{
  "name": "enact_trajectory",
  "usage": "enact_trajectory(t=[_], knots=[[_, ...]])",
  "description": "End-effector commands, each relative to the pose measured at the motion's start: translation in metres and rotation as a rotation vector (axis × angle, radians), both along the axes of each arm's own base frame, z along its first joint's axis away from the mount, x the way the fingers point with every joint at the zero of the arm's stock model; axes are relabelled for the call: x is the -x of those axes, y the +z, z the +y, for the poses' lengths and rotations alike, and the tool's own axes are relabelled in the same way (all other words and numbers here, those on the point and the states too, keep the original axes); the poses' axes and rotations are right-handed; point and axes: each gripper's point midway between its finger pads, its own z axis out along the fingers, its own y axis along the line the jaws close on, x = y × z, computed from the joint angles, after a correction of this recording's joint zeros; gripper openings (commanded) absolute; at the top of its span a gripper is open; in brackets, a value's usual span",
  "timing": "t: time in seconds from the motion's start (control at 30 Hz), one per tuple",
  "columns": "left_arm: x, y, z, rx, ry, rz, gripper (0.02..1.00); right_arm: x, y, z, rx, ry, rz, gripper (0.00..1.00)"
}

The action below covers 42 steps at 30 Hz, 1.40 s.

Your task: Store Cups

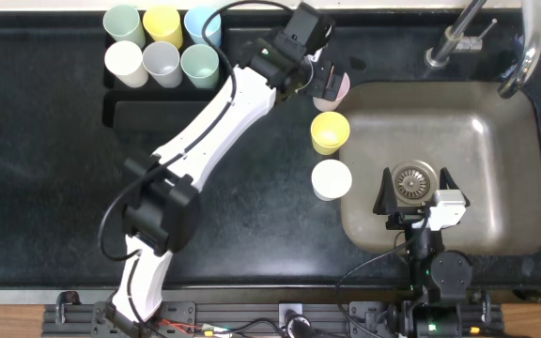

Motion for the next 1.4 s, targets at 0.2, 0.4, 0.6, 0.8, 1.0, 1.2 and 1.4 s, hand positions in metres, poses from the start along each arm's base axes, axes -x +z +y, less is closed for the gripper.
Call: enact_trajectory(t=[0.2, 0.4, 0.6, 0.8, 1.0, 1.2, 1.4], knots=[[-0.027, -0.002, 0.007, 0.001, 0.143, -0.065, 1.000, 0.000, -0.004, 0.000, 0.003, 0.001, 0.002, 0.998], [-0.027, -0.020, 0.004, 0.005, 0.153, -0.029, 1.000, 0.000, -0.004, 0.000, 0.003, 0.001, 0.002, 0.998], [-0.029, -0.029, 0.007, 0.000, 0.165, -0.012, 1.000, 0.000, -0.004, 0.000, 0.003, 0.001, 0.002, 0.998], [-0.032, -0.036, 0.013, 0.000, 0.172, 0.004, 1.000, 0.000, -0.004, 0.000, 0.003, 0.001, 0.002, 0.998], [-0.030, -0.045, 0.009, 0.007, 0.158, 0.028, 0.807, 0.000, -0.004, 0.000, 0.003, 0.001, 0.002, 0.998], [-0.029, -0.060, 0.001, 0.027, 0.135, 0.059, 0.036, 0.000, -0.004, 0.000, 0.003, 0.001, 0.002, 0.998], [-0.035, -0.051, -0.007, 0.062, 0.122, 0.034, 0.036, 0.000, -0.004, 0.000, 0.003, 0.001, 0.002, 0.998]])
